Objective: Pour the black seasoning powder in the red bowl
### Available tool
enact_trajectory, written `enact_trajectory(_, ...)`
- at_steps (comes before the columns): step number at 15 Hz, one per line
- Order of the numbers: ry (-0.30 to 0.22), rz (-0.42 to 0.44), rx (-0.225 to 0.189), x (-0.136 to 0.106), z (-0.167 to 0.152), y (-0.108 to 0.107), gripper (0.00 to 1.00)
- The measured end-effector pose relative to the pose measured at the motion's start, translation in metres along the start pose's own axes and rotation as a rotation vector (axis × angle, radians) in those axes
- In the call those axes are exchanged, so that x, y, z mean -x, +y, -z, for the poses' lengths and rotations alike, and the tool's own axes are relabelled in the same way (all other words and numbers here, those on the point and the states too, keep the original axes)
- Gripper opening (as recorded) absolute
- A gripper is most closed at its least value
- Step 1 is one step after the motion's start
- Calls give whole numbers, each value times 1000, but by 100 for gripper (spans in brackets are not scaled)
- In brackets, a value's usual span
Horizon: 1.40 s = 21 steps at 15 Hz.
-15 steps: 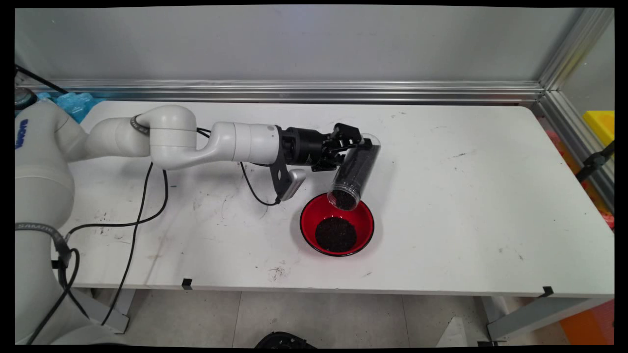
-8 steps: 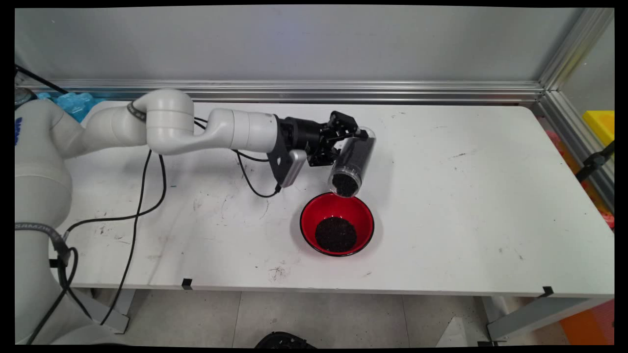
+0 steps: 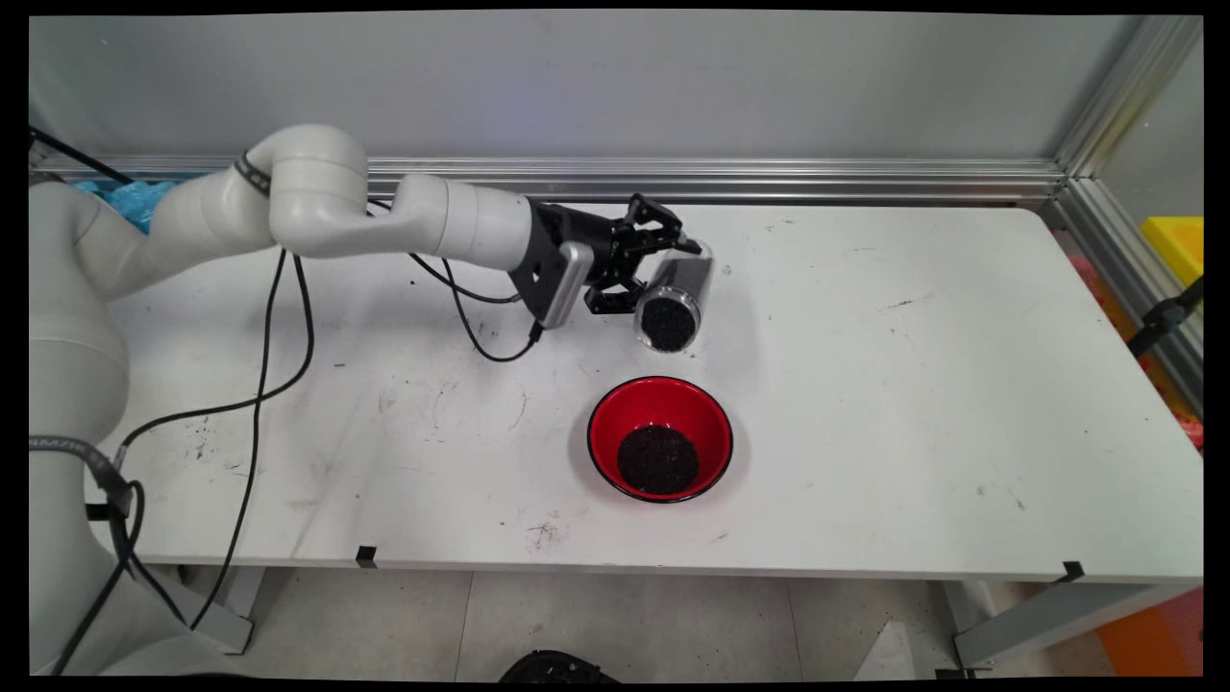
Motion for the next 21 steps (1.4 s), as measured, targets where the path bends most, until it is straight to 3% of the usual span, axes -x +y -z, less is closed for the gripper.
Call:
enact_trajectory(6,-9,191,105,11,8,-12,0)
enact_trajectory(10,-6,325,153,17,8,-24,0)
enact_trajectory(21,9,839,254,30,2,-40,0)
